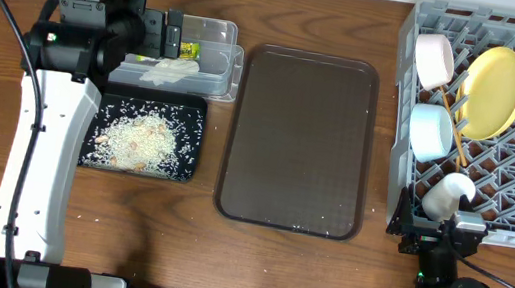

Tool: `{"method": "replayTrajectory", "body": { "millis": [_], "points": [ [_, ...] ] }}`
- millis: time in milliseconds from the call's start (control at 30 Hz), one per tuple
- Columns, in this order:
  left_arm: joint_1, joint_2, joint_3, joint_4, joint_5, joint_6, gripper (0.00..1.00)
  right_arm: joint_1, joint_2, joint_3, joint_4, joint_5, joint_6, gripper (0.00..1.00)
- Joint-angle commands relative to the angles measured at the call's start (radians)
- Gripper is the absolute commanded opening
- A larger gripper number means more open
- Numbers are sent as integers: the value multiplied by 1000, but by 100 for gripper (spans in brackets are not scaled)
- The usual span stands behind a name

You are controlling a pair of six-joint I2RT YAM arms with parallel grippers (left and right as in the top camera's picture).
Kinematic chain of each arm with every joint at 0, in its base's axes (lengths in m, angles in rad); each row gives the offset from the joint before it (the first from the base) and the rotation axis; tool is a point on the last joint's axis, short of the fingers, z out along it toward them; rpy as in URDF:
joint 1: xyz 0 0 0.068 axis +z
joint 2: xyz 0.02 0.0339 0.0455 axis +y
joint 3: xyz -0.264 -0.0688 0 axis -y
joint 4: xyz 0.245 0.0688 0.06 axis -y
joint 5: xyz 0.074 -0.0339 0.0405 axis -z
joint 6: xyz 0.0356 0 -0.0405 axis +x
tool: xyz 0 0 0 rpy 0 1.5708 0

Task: Sort waste into correct bins and load items into the dishwasher rack

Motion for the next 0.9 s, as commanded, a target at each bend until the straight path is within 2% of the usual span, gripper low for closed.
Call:
{"method": "replayTrajectory", "body": {
  "millis": [0,100,167,400,567,700,867],
  "points": [
    [2,-58,6,-22,-84,10,98,13,-7,-5,-2,10,11,99],
    [-6,-135,-43,-57,-64,-19,98,13,-7,-5,-2,10,11,99],
    [-6,-206,-123,6,-29,-19,98,13,-7,-5,-2,10,11,99],
    [0,-546,-661,556,29,-20,98,13,-7,-5,-2,10,11,99],
    [0,-782,-1004,750,37,-20,98,13,-7,-5,-2,10,11,99],
    [0,-963,-1222,866,41,-20,98,13,-7,-5,-2,10,11,99],
    [0,-1173,-1408,895,48,-20,98,13,-7,-5,-2,10,11,99]
  ]
}}
